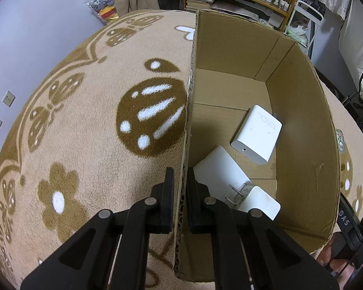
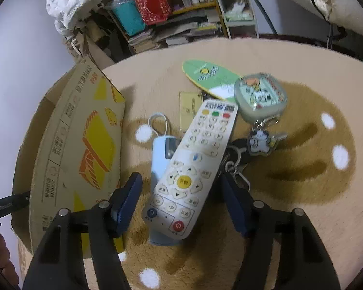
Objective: Organize rigid objects
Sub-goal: 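Move the right tool back to the pile and grasp the white remote, then lift the white remote with the right tool and carry it over the box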
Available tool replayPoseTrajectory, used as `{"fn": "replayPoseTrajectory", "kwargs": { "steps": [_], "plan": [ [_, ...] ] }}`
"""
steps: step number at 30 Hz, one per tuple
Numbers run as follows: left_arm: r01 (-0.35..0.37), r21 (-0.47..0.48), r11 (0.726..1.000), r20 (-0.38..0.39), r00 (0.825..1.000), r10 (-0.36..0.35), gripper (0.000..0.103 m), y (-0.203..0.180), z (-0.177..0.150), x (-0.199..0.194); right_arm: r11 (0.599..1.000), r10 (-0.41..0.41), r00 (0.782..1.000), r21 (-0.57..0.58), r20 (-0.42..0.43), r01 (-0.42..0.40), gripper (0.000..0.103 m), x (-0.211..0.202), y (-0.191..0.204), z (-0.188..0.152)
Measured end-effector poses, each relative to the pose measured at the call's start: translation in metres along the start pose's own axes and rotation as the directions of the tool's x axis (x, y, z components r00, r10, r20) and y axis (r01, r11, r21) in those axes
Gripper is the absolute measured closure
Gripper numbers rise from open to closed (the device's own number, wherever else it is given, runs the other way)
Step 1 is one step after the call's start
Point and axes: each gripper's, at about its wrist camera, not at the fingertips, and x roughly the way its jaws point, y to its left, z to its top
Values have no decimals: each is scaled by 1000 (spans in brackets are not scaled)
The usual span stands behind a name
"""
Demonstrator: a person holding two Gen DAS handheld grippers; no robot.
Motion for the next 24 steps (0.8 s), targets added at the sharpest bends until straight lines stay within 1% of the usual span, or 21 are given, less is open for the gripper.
{"fn": "replayPoseTrajectory", "kwargs": {
  "steps": [1, 3, 6, 7, 9, 14, 18, 24],
  "plan": [
    [0, 2, 1000, 0, 1000, 0, 95, 0, 0, 0, 1000, -15, 1000, 1, -1, 15, 38, 1, 0, -1],
    [-2, 5, 1000, 0, 1000, 2, 95, 0, 0, 0, 999, -48, 999, -16, 2, 48, 38, 2, 4, -3],
    [-3, 6, 1000, 0, 1000, 3, 95, 0, 0, 0, 996, -76, 997, -37, -2, 76, 39, 2, 8, -4],
    [-3, 7, 1000, 1, 1000, 3, 95, 0, 0, 0, 997, -76, 997, -32, -3, 76, 40, 2, 8, -4],
    [-3, 7, 1000, 1, 1000, 3, 95, 0, 0, 0, 998, -65, 998, -10, -8, 65, 50, -1, 5, -3],
    [-2, 4, 1000, 0, 1000, 2, 95, 0, 0, -1, 999, -33, 998, 33, -49, 34, 57, -5, -4, 0],
    [-1, 3, 1000, -1, 1000, 1, 95, 0, 0, -1, 999, -49, 996, 6, -75, 49, 60, -4, -9, 5],
    [0, 3, 1000, -1, 1000, 0, 94, 1, 0, -1, 999, -35, 994, 15, -100, 36, 61, -3, -12, 7]
  ]
}}
